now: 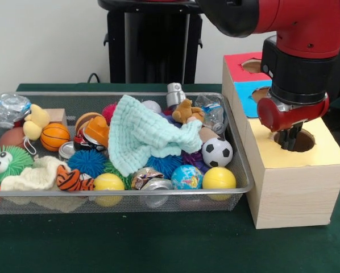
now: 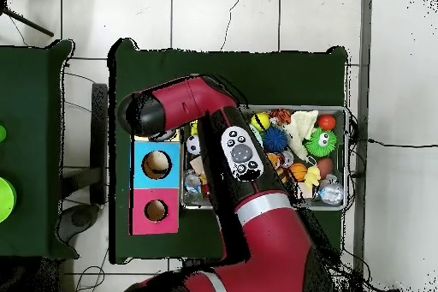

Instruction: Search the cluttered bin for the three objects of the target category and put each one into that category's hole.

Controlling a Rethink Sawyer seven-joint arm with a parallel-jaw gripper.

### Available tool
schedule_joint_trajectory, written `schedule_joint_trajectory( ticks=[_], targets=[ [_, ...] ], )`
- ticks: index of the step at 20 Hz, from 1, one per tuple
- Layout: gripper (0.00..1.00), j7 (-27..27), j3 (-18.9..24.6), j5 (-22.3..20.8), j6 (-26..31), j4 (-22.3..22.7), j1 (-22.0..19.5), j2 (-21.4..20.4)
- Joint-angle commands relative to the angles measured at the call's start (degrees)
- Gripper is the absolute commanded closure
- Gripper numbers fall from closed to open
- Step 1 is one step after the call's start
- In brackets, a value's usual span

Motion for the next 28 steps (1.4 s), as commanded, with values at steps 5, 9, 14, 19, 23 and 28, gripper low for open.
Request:
schedule_joint_trajectory(
  ticks=[5, 9, 14, 19, 23, 28],
  targets=[
    [1.0, -4.8, -3.8, -0.2, 5.3, -1.6, -6.7, -4.6],
    [1.0, -5.4, -3.6, 0.5, 4.9, -1.4, -7.0, -4.5],
    [1.0, -6.2, -3.6, 0.5, 4.9, -1.9, -6.9, -4.5],
    [1.0, -9.4, -1.8, 2.5, 7.9, -2.8, -8.8, -3.2],
    [1.0, -13.6, 0.4, 3.2, 10.9, -4.1, -11.3, -1.3],
    [1.0, -16.0, 3.1, 3.3, 12.3, -4.4, -14.2, 0.3]
  ],
)
